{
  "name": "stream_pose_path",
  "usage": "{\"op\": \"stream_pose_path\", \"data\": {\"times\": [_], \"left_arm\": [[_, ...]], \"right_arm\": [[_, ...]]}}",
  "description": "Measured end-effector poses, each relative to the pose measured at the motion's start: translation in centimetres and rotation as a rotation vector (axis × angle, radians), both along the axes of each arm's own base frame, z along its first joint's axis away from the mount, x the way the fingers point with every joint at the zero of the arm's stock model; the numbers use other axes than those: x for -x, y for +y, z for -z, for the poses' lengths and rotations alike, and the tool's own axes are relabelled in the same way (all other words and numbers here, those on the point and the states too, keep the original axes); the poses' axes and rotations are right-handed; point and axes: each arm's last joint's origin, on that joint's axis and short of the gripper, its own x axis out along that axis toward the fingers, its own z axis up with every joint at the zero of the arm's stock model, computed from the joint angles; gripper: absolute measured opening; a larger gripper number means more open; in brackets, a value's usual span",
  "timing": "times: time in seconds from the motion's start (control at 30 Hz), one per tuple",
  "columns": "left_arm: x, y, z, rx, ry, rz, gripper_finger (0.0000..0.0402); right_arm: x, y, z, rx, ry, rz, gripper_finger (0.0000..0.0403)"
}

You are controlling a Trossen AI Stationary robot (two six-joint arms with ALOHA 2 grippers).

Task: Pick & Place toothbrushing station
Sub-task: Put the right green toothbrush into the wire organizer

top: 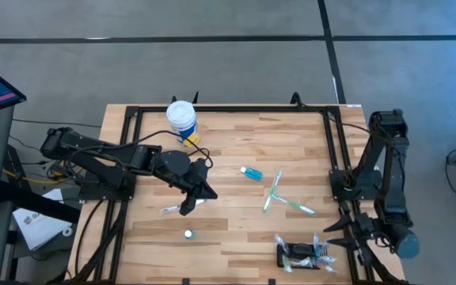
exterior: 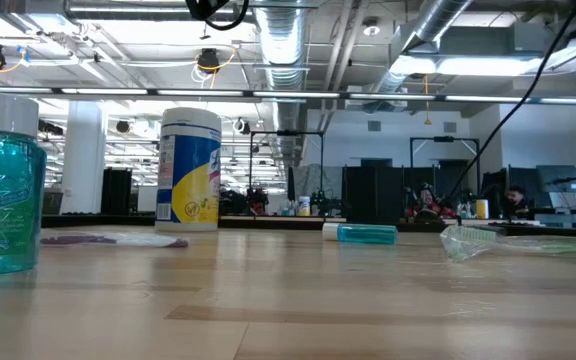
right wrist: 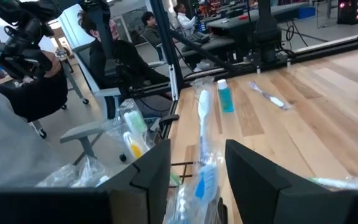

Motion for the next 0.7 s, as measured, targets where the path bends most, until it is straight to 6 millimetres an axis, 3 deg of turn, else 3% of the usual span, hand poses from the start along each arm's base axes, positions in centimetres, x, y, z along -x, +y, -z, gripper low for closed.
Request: {"op": "stream_pose_path", "data": {"times": [0.4, 0.7], "left_arm": [[0.0, 0.0, 0.0, 0.000, 0.000, 0.000, 0.0012], [0.0, 0.0, 0.0, 0.000, 0.000, 0.000, 0.0012]], "right_arm": [[-0.6, -2.0, -2.8, 0.003, -0.023, 0.014, 0.0115], [-2.8, -4.3, -4.5, 0.017, 0.019, 0.011, 0.0091]]}}
